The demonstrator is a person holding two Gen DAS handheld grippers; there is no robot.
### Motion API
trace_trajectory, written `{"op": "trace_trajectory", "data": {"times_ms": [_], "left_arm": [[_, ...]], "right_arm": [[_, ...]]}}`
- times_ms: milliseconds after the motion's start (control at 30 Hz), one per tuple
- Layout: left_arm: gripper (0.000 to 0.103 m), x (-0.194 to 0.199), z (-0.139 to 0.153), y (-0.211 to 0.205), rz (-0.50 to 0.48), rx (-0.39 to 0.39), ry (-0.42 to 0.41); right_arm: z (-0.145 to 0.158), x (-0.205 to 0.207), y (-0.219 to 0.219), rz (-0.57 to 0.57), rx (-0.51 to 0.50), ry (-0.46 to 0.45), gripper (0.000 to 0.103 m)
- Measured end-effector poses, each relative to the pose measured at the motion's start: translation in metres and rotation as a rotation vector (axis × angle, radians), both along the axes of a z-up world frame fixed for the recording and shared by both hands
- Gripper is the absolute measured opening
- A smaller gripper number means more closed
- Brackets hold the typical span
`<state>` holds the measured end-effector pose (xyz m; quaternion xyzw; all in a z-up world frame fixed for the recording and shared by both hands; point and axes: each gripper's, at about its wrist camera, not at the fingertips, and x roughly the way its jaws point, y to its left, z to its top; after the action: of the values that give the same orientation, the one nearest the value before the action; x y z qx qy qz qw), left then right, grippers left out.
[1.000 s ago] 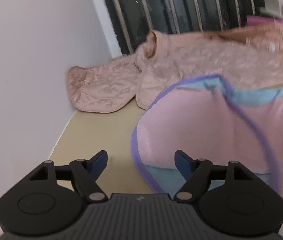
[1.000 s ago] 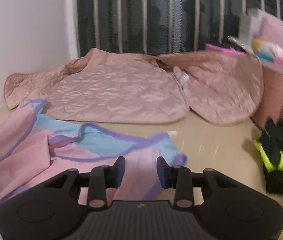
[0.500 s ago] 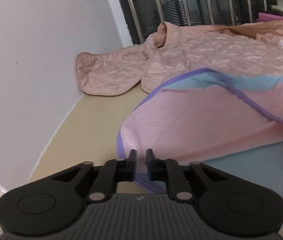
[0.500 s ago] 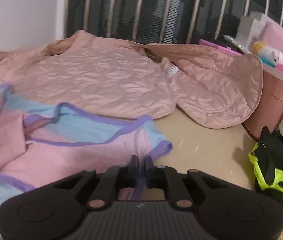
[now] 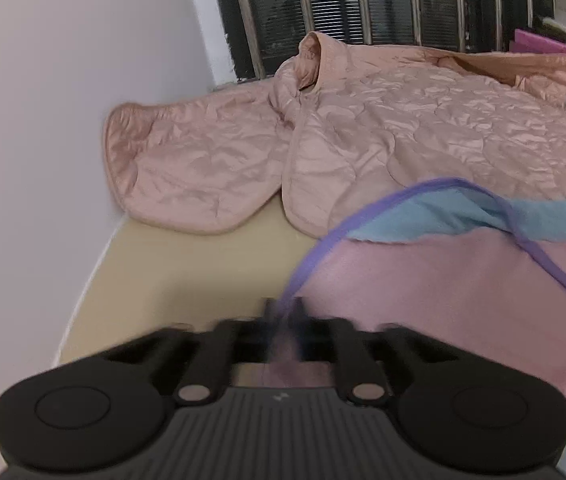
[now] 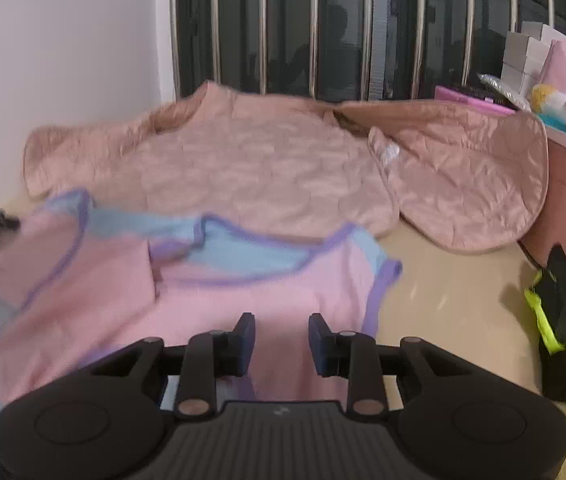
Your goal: Fold clothes
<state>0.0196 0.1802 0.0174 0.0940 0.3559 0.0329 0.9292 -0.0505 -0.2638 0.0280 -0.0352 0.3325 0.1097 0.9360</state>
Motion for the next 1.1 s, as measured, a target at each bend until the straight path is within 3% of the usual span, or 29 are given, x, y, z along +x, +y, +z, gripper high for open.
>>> {"op": "trace_trajectory", "data": {"times_ms": [133,200,233,267,333,400,433,467,500,567,600,667,800,833,867,900,933,1100], "left_arm": [[0.005,-0.037,-0.008,0.000,0.069,0.100,-0.031],[0.010,-0.051,-0.009,0.005,0.111,0.120,-0.046],[0.021,-0.053,-0.006,0.008,0.129,0.105,-0.051],[0.026,-0.055,0.000,0.011,0.146,0.078,-0.059],[0.027,-0.059,0.019,0.011,0.158,0.013,-0.095],[0.039,-0.056,0.041,0.001,0.108,-0.111,-0.149],[0.044,-0.051,0.046,-0.009,0.057,-0.186,-0.148],[0.044,-0.041,0.045,-0.024,-0.018,-0.242,-0.108],[0.044,-0.032,0.044,-0.040,-0.087,-0.289,-0.069],[0.044,-0.017,0.036,-0.069,-0.141,-0.282,-0.008],[0.044,-0.011,0.031,-0.081,-0.156,-0.268,0.019],[0.044,0.001,0.022,-0.104,-0.182,-0.247,0.070],[0.039,0.007,0.015,-0.108,-0.155,-0.304,0.099],[0.028,0.008,0.014,-0.107,-0.149,-0.300,0.097],[0.006,0.010,0.014,-0.106,-0.148,-0.305,0.097],[0.004,0.012,0.013,-0.104,-0.160,-0.331,0.098],[0.003,0.015,0.012,-0.102,-0.171,-0.355,0.097],[0.002,0.027,0.024,-0.095,-0.154,-0.398,0.018]], "right_arm": [[-0.012,-0.009,-0.006,-0.044,-0.005,0.024,0.026],[-0.012,-0.017,-0.011,-0.073,0.006,0.031,0.025],[-0.011,-0.019,-0.012,-0.085,0.016,0.039,0.025],[-0.008,-0.019,-0.010,-0.081,0.017,0.039,0.025],[0.002,-0.020,-0.001,-0.046,0.022,0.017,0.027],[0.020,-0.016,0.010,0.020,0.082,-0.029,0.031],[0.028,-0.011,0.015,0.064,0.138,-0.045,0.038],[0.031,-0.001,0.019,0.106,0.199,-0.040,0.044],[0.031,0.016,0.023,0.144,0.263,-0.010,0.045],[0.030,0.049,0.032,0.199,0.369,0.052,0.043],[0.026,0.065,0.036,0.180,0.371,0.089,0.041],[0.016,0.089,0.043,0.141,0.359,0.154,0.027],[-0.003,0.106,0.049,0.122,0.388,0.242,0.027],[-0.004,0.106,0.049,0.130,0.399,0.244,0.027],[-0.005,0.106,0.050,0.138,0.409,0.246,0.023],[-0.007,0.107,0.050,0.146,0.419,0.248,0.018],[-0.008,0.107,0.051,0.153,0.430,0.251,0.006],[-0.001,0.108,0.054,0.169,0.458,0.183,0.003]]}}
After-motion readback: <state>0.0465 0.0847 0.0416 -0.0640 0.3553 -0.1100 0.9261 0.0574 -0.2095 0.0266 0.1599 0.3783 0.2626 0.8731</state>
